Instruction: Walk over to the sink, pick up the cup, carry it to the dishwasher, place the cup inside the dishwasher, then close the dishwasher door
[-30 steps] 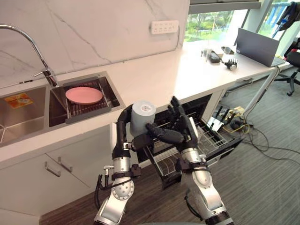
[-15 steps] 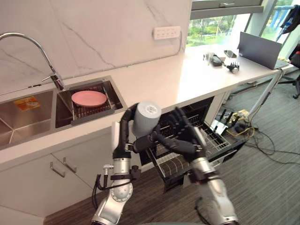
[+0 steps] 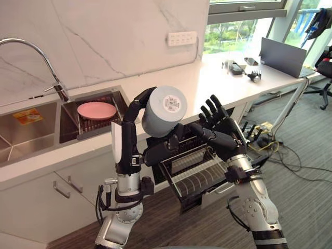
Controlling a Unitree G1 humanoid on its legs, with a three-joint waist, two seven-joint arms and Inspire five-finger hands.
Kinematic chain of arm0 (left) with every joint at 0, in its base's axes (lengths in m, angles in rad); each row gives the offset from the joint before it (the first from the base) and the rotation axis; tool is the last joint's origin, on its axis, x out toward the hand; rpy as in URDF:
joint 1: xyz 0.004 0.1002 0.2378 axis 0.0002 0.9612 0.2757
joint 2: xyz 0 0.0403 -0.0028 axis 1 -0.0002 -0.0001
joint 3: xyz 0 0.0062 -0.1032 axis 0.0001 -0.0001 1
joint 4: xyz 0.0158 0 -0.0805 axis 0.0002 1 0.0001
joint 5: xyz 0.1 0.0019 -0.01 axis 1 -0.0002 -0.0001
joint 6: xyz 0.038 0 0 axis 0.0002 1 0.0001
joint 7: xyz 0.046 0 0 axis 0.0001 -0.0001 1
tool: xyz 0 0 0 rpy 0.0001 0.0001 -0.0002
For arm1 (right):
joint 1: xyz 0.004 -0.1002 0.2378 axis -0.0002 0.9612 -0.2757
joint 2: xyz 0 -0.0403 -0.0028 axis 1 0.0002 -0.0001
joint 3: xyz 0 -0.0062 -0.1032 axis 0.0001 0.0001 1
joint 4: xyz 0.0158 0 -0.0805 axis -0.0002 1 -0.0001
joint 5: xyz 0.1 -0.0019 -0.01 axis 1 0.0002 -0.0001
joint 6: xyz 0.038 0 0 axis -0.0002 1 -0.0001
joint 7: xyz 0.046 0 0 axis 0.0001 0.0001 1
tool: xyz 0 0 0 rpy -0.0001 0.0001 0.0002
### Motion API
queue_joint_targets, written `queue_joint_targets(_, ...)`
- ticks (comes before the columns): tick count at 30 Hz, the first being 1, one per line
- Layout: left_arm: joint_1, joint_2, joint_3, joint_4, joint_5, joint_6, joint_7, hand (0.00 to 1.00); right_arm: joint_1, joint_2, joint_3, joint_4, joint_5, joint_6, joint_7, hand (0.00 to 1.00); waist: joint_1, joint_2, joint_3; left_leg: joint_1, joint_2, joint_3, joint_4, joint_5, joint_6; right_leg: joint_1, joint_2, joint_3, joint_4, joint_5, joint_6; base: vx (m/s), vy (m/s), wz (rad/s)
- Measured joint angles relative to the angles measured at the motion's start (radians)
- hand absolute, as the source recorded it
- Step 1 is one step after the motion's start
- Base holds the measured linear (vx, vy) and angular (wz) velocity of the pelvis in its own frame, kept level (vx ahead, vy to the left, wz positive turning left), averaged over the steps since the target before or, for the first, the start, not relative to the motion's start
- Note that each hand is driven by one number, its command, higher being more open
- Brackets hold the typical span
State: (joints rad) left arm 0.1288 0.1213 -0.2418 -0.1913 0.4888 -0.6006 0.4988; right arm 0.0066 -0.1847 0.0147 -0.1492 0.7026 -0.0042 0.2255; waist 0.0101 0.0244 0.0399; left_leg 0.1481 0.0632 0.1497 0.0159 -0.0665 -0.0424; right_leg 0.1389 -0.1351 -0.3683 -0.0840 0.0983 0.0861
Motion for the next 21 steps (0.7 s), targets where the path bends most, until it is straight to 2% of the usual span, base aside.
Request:
queue_joint_targets(6, 0.002, 0.014, -0.01, 0.009, -0.014, 0.016, -0.068, 0.0, -0.01, 0.0, 0.011, -0.028, 0.002, -0.001, 0.027, 1.0, 0.0, -0.008, 0.009, 0.0, -0.002, 0.0, -0.001, 0.0, 0.0, -0.001, -0.001, 0.001, 0.0, 0.0, 0.0, 0.0, 0.0, 0.0)
queue_joint_targets(10, 0.006, 0.015, -0.022, 0.025, -0.091, 0.032, -0.069, 0.0, -0.028, -0.014, 0.036, -0.032, 0.002, -0.001, 0.065, 1.0, 0.001, -0.009, 0.01, -0.001, -0.001, 0.0, 0.0, 0.0, 0.0, -0.001, -0.001, 0.001, 0.0, 0.0, 0.0, 0.0, 0.0, 0.0)
queue_joint_targets(17, 0.006, 0.015, -0.026, 0.05, -0.121, 0.051, -0.069, 0.0, -0.039, -0.047, 0.054, -0.032, 0.001, 0.0, 0.096, 1.0, 0.003, -0.024, 0.024, -0.003, -0.001, -0.001, 0.001, 0.0, 0.0, -0.003, -0.001, 0.0, 0.0, 0.0, 0.0, 0.0, 0.0, 0.0)
queue_joint_targets(21, 0.006, 0.016, -0.03, 0.079, -0.162, 0.06, -0.076, 0.0, -0.044, -0.052, 0.066, -0.032, 0.001, 0.009, 0.108, 1.0, 0.003, -0.023, 0.025, -0.004, -0.002, -0.001, 0.001, 0.0, 0.0, -0.003, -0.001, 0.0, 0.0, 0.0, 0.001, 0.0, 0.0, 0.0)
